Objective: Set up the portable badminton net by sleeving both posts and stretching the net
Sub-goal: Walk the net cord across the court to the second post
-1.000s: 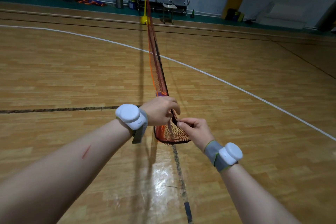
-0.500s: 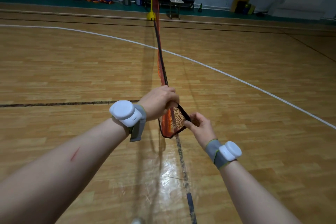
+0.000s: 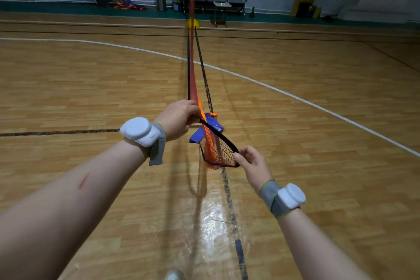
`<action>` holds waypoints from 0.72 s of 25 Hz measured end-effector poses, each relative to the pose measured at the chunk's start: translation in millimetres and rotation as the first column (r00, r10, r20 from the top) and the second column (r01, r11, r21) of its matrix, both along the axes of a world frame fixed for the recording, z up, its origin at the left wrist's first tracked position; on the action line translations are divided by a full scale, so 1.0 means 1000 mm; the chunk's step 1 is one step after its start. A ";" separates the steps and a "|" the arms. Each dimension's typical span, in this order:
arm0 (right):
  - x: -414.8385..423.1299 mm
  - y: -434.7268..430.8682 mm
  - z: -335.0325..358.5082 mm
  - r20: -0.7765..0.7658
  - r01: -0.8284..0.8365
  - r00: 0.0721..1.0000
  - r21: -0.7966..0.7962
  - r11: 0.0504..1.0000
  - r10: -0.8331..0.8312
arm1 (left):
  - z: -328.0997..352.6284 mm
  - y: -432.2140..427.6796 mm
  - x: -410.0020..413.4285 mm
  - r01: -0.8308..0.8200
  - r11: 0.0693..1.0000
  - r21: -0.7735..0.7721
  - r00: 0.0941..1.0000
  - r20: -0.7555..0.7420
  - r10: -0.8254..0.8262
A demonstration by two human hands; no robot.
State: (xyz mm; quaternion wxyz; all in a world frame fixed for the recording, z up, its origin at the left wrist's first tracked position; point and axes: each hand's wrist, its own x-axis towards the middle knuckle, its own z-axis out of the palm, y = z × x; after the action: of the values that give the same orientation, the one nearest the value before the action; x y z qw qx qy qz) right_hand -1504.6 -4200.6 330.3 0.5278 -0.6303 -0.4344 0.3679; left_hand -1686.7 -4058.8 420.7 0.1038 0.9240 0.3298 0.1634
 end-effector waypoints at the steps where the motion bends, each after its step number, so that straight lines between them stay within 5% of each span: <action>1: -0.004 -0.004 0.004 -0.053 -0.012 0.999 0.016 1.000 0.013 | -0.004 0.002 -0.002 -0.017 1.000 -0.021 1.000 -0.008 0.017; 9: -0.024 -0.037 0.033 -0.019 -0.152 0.988 0.056 0.987 0.153 | -0.028 -0.025 0.012 -0.021 0.996 -0.084 0.996 -0.088 0.014; 15: -0.021 -0.050 0.032 0.016 -0.086 0.996 0.064 0.994 0.085 | -0.030 -0.094 0.021 0.285 0.943 -0.170 0.950 -0.085 -0.302; 18: -0.025 -0.052 0.024 0.026 -0.078 0.997 0.051 0.996 0.076 | -0.030 -0.103 0.014 0.234 0.951 -0.203 0.962 -0.091 -0.257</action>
State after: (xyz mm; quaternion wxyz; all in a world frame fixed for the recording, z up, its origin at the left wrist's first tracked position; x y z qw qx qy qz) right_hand -1529.5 -4252.8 354.5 0.5241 -0.6037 -0.4741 0.3689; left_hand -1672.4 -4161.6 390.7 0.1917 0.9517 0.2317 0.0628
